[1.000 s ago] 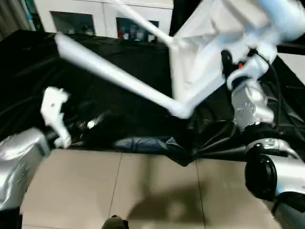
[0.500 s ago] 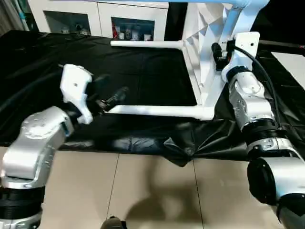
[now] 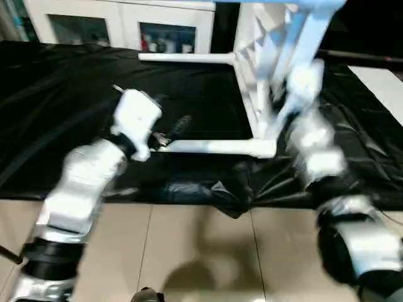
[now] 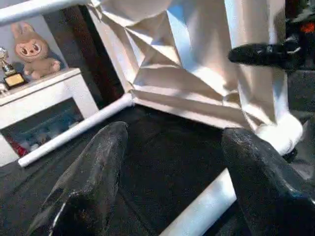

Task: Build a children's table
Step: Flip table

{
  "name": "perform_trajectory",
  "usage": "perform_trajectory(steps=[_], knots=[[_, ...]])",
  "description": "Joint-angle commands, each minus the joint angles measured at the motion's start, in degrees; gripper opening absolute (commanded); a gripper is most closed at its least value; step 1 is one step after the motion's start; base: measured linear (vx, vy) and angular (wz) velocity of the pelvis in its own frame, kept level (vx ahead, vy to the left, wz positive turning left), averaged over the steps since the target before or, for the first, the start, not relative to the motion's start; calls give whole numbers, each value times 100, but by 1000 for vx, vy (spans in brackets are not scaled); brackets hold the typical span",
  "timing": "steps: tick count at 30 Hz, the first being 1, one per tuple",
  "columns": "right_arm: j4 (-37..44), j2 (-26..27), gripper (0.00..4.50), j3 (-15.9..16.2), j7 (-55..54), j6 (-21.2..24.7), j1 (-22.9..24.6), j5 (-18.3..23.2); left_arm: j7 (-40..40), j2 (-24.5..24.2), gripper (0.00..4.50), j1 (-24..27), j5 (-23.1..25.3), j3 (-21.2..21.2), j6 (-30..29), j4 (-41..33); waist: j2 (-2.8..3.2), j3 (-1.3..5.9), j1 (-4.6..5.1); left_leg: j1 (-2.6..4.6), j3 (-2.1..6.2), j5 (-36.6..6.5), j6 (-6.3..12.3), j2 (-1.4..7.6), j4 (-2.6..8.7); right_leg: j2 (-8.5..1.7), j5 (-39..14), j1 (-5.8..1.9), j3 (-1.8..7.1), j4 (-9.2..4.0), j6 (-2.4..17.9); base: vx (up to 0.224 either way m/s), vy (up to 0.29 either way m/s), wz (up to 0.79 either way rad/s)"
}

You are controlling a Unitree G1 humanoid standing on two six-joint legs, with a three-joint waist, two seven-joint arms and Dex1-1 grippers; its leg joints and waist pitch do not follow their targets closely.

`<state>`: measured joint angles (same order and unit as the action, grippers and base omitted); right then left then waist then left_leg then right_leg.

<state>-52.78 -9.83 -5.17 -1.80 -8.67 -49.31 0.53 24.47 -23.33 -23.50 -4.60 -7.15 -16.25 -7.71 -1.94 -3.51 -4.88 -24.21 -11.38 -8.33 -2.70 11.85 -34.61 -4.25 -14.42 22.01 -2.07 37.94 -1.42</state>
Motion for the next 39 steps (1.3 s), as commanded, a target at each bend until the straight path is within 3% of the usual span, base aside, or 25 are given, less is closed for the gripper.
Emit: perform_trajectory(steps=[1,3,5,8,9,11,12,14,18,21,24,29,39], knots=[[-83,28,344,-145,-128,-101,-36,95,-139,-15,340,-187,272,-171,228,102,-5,507,-1,229,39,-222,16,70,253,-211,1306,-202,174,-311,938,0,0,0],[-122,83,352,-157,-97,-148,0,117,-246,29,340,-261,392,-177,400,173,-38,496,-6,241,39,-418,0,90,272,-231,1006,-203,171,-332,949,0,0,0],[-48,92,372,-101,-116,-271,109,63,-309,-4,340,-320,599,-201,744,229,-22,476,-11,252,51,-590,-52,115,294,-249,660,-184,169,-359,936,0,0,0],[256,108,388,0,-69,-750,397,-43,-262,-222,340,-362,993,-337,1361,294,-42,472,-22,257,55,-602,-115,124,300,-246,645,-167,171,-366,839,0,0,0],[455,82,393,107,-116,-1051,597,-187,-255,-389,369,-382,1262,-451,1720,336,-43,476,-29,260,56,-620,-138,127,301,-253,644,-167,168,-361,819,0,0,0],[530,71,393,147,-126,-1162,677,-233,-282,-435,376,-393,1351,-479,1847,353,-61,474,-23,269,59,-691,-199,122,308,-251,553,-161,169,-366,749,0,0,0],[683,62,393,167,-164,-1372,834,-280,-425,-511,379,-476,1576,-514,2113,378,-112,466,-5,256,57,-767,-205,125,318,-249,448,-165,169,-378,772,0,0,0],[941,46,393,184,-308,-1688,1108,-414,-805,-659,418,-712,2086,-597,2553,498,-91,459,-19,253,65,-850,-234,132,323,-254,311,-156,180,-394,687,0,0,0],[1357,116,393,179,-165,-2087,1503,-338,-1569,-814,426,-1137,2808,-544,2918,710,-98,452,3,260,84,-1047,-302,133,330,-259,213,-144,176,-390,634,0,0,0],[1829,235,393,268,410,-2412,1828,2,-2127,-950,439,-1598,3294,-389,3156,932,-77,452,-1,260,88,-1125,-232,124,330,-261,197,-134,181,-408,648,0,0,0],[2120,289,393,528,1144,-2336,1969,346,-2141,-1031,439,-1882,3429,-437,3224,1327,-78,452,0,255,100,-1143,-177,131,332,-263,177,-127,178,-403,731,0,0,0],[2436,346,393,878,1766,-2061,2077,607,-2345,-1103,439,-2506,3815,-645,3216,2282,-33,466,-14,279,113,-1134,-160,127,339,-257,322,-113,180,-397,883,0,0,0],[2676,487,393,984,1979,-1892,2173,597,-2649,-1018,439,-3472,4166,-768,3401,3554,-11,471,-54,277,130,-1105,-226,133,357,-295,573,-140,175,-383,993,0,0,0]])
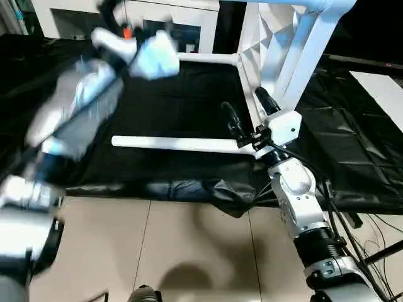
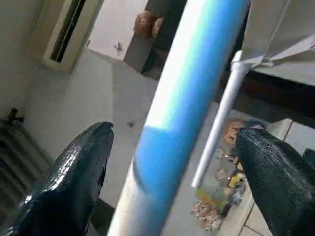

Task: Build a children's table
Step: Flip table

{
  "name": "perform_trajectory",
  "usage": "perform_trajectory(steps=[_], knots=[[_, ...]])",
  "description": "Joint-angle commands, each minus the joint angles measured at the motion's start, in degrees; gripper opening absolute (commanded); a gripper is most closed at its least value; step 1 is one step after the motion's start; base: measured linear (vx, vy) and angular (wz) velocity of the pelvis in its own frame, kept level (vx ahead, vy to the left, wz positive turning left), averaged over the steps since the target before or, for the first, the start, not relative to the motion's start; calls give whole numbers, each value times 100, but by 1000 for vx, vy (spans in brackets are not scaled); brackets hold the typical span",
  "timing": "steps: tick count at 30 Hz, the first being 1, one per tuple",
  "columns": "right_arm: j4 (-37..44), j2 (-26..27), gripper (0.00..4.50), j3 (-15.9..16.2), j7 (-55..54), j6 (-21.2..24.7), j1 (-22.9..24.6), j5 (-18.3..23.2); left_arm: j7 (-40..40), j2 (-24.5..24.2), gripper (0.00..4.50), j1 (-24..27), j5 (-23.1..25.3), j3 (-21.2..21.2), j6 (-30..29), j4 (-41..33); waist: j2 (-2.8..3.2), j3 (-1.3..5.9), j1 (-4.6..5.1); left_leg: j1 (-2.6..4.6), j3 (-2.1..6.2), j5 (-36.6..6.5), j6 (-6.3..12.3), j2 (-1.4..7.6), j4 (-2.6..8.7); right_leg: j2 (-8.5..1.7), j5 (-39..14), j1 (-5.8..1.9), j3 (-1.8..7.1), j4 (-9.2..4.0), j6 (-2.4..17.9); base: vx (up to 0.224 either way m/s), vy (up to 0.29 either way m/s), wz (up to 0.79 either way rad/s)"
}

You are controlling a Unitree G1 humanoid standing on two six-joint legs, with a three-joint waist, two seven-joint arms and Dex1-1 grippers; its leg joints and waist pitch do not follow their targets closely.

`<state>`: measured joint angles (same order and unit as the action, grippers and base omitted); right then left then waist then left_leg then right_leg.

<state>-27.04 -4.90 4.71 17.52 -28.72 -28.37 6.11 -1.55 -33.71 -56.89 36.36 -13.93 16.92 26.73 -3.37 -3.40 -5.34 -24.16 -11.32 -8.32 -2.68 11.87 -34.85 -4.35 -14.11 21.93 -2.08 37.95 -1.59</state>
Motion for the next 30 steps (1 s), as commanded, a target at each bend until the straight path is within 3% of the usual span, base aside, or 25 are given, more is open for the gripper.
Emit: perform_trajectory(steps=[1,2,4,8,11,17,30], knots=[[145,0,393,12,71,143,98,52,-72,29,439,-226,85,-103,141,238,159,455,-14,271,128,-1128,-221,122,381,-284,533,-130,176,-391,1022,0,0,0],[176,4,393,26,86,166,112,61,-95,37,439,-296,93,-115,188,336,153,459,-10,275,130,-1158,-234,127,386,-281,555,-135,175,-395,1028,0,0,0],[314,34,393,104,155,277,163,88,-212,140,439,-551,-13,-105,394,750,219,462,-15,289,144,-1274,-291,123,387,-275,612,-135,175,-393,1043,0,0,0],[394,51,393,113,201,340,181,136,-206,196,424,-670,-100,-94,474,961,212,458,-11,286,148,-1388,-294,132,396,-289,567,-138,172,-401,1086,0,0,0],[424,64,393,96,224,364,196,135,-201,264,410,-813,-144,-90,597,1197,252,463,-19,287,155,-1373,-300,130,396,-289,619,-139,171,-396,1113,0,0,0],[503,89,393,103,238,446,246,90,-89,380,363,-1023,-291,-66,812,1618,244,467,-27,283,160,-1334,-266,130,391,-294,823,-160,167,-381,1146,0,0,0],[673,200,393,161,622,497,258,411,280,420,261,-1185,-450,-82,820,2004,212,443,-67,297,156,-1541,-245,159,425,-323,408,-131,176,-419,1151,0,0,0]])
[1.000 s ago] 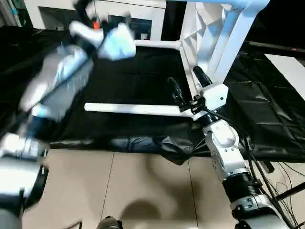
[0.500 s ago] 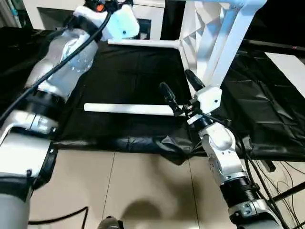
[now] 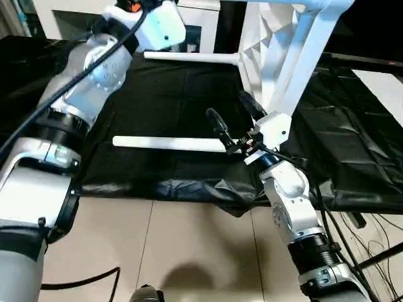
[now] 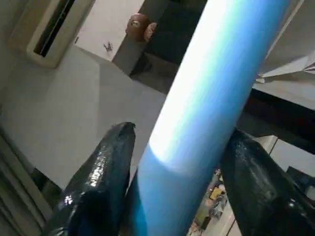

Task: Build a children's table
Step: Flip table

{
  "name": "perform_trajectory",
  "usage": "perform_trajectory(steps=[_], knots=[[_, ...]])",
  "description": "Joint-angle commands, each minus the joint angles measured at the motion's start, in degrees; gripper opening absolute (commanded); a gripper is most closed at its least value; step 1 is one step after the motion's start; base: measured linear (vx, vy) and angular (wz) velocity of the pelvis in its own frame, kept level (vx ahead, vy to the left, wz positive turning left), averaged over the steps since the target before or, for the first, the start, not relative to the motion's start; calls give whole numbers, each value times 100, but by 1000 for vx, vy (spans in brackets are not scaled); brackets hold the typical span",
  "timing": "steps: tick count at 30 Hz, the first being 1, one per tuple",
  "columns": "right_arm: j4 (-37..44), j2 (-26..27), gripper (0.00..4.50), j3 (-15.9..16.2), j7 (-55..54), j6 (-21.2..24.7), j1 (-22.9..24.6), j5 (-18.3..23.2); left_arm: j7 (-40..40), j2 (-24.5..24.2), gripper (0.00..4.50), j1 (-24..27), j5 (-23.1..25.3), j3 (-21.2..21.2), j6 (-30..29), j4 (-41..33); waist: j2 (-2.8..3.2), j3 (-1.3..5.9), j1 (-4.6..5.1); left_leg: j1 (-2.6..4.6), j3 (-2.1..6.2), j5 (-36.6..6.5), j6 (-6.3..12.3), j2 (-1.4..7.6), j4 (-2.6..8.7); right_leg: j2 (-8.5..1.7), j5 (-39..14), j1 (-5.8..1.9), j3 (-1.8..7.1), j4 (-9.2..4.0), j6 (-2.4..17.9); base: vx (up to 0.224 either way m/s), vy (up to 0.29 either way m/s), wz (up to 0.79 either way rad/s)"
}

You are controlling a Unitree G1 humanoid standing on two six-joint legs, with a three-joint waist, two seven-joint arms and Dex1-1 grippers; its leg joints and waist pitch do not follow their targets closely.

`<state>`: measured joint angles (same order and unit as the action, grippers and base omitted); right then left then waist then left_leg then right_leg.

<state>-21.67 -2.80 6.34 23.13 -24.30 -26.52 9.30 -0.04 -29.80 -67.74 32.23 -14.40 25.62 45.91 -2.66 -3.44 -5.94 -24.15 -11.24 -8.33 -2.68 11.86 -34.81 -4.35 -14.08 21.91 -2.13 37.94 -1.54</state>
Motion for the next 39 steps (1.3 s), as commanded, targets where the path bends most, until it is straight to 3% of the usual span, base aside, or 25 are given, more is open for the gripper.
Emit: perform_trajectory(steps=[1,9,14,19,21,22,29,35,39], knots=[[140,15,393,-6,114,47,68,142,156,20,254,-109,-59,-14,-89,126,142,443,-8,298,147,-1546,-232,159,424,-325,382,-123,183,-424,1129,0,0,0],[292,91,393,39,480,35,142,392,558,50,226,-192,-359,182,-429,273,143,439,-50,298,147,-1548,-225,166,434,-338,319,-110,187,-434,1114,0,0,0],[247,94,393,33,429,55,148,314,982,197,220,-291,-778,410,-881,383,153,424,-57,305,145,-1697,-281,161,451,-344,50,-96,192,-462,1135,0,0,0],[186,64,393,35,367,99,152,213,1213,322,220,-374,-1076,652,-1396,488,143,425,-71,283,140,-1595,-216,152,442,-357,-4,-117,194,-473,1157,0,0,0],[147,67,393,1,324,264,165,189,1344,420,220,-434,-1350,876,-1764,570,146,421,-71,276,132,-1514,-183,141,436,-355,-7,-117,192,-474,1186,0,0,0],[31,86,393,-61,221,617,155,241,1355,488,220,-471,-1551,1044,-1962,656,146,419,-78,270,131,-1447,-129,135,429,-357,-40,-126,194,-480,1209,0,0,0],[-324,86,393,-34,195,1345,233,334,1415,642,220,-524,-1983,1470,-2468,751,157,419,-123,234,106,-1083,127,125,393,-377,-180,-141,189,-502,1239,0,0,0],[-371,156,393,-135,113,1647,257,431,1421,712,220,-546,-2191,1727,-2693,783,189,415,-197,257,110,-1187,101,146,409,-382,-402,-103,190,-522,1179,0,0,0],[-649,244,393,-430,-332,2041,164,481,1433,767,220,-555,-2361,1923,-2872,694,187,422,-225,273,106,-1198,3,151,422,-385,-391,-85,186,-520,1183,0,0,0]])
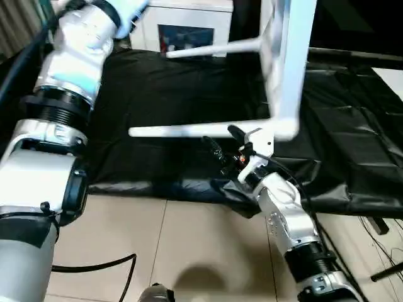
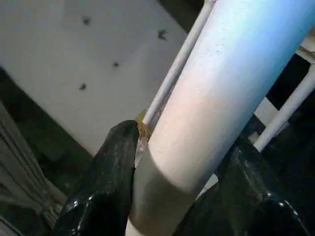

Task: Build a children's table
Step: Flip table

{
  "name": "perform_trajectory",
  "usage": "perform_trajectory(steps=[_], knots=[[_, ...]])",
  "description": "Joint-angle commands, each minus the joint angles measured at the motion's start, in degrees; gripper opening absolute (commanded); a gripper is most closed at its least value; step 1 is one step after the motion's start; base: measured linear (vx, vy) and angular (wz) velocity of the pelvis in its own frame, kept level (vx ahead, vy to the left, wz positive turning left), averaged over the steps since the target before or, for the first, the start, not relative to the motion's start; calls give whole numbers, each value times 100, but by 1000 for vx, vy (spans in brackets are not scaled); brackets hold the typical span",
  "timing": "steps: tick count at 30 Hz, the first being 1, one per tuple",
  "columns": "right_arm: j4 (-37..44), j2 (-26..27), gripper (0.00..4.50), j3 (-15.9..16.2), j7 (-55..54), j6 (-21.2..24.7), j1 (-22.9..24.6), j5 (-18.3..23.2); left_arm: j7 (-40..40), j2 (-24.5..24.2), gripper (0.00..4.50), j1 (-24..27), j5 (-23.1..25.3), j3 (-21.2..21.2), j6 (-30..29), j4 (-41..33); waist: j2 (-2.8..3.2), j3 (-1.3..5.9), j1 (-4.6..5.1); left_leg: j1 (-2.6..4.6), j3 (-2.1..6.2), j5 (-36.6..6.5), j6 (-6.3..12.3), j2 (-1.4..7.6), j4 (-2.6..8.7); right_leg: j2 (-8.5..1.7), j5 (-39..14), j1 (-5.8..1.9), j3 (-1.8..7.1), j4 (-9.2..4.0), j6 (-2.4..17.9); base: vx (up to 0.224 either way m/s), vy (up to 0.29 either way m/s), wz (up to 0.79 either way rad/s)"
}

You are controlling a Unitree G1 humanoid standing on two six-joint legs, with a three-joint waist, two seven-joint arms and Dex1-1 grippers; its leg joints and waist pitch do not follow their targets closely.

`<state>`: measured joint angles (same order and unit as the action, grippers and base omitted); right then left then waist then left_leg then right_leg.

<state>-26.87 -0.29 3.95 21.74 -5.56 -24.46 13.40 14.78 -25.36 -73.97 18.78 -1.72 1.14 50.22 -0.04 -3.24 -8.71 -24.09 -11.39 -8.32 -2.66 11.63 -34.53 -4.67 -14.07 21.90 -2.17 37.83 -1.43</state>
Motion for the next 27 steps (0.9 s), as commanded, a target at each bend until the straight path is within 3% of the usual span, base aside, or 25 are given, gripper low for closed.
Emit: perform_trajectory(steps=[1,4,5,8,14,17,18,22,23,27], knots=[[-282,43,393,-374,-386,265,-84,188,-32,351,220,87,-1076,726,-490,200,-88,398,51,262,115,-1208,1,167,402,-368,-426,-96,188,-510,1184,0,0,0],[-597,142,393,-756,-707,378,-189,482,-6,394,220,157,-1144,816,-565,56,-91,396,50,265,113,-1225,13,165,406,-383,-527,-89,185,-525,1176,0,0,0],[-736,188,428,-946,-717,331,-268,695,39,418,220,219,-1177,838,-619,-43,-94,401,41,262,112,-1226,36,164,404,-391,-534,-95,179,-531,1175,0,0,0],[-922,236,433,-1145,-523,231,-421,994,70,434,220,296,-1163,831,-644,-160,-76,418,53,251,124,-1212,88,162,420,-384,-324,-101,160,-505,1176,0,0,0],[-1384,263,450,-1372,-188,55,-844,1129,107,447,220,325,-1187,843,-720,-267,-57,434,73,241,122,-1114,153,168,413,-401,-65,-114,151,-487,1209,0,0,0],[-1887,288,450,-1592,73,-73,-1298,1278,123,450,220,332,-1186,860,-778,-348,-60,449,75,231,112,-957,213,160,395,-398,141,-126,141,-457,1277,0,0,0],[-2340,234,450,-1735,56,-208,-1663,1327,122,456,220,353,-1225,849,-834,-425,-79,459,82,215,114,-762,276,158,384,-394,377,-144,128,-414,1314,0,0,0],[-2760,148,450,-1883,-248,-347,-1999,1312,125,468,220,409,-1241,838,-877,-517,-86,454,71,221,95,-677,324,159,372,-394,407,-142,124,-411,1372,0,0,0],[-2860,135,416,-1971,-260,-355,-2097,1377,126,468,220,435,-1258,848,-908,-559,-110,460,72,220,90,-610,357,154,365,-389,478,-146,122,-404,1360,0,0,0],[-3124,89,393,-2176,-179,-382,-2347,1516,126,468,220,523,-1289,884,-1012,-712,-106,457,68,222,83,-650,416,161,360,-399,362,-141,119,-418,1378,0,0,0]])
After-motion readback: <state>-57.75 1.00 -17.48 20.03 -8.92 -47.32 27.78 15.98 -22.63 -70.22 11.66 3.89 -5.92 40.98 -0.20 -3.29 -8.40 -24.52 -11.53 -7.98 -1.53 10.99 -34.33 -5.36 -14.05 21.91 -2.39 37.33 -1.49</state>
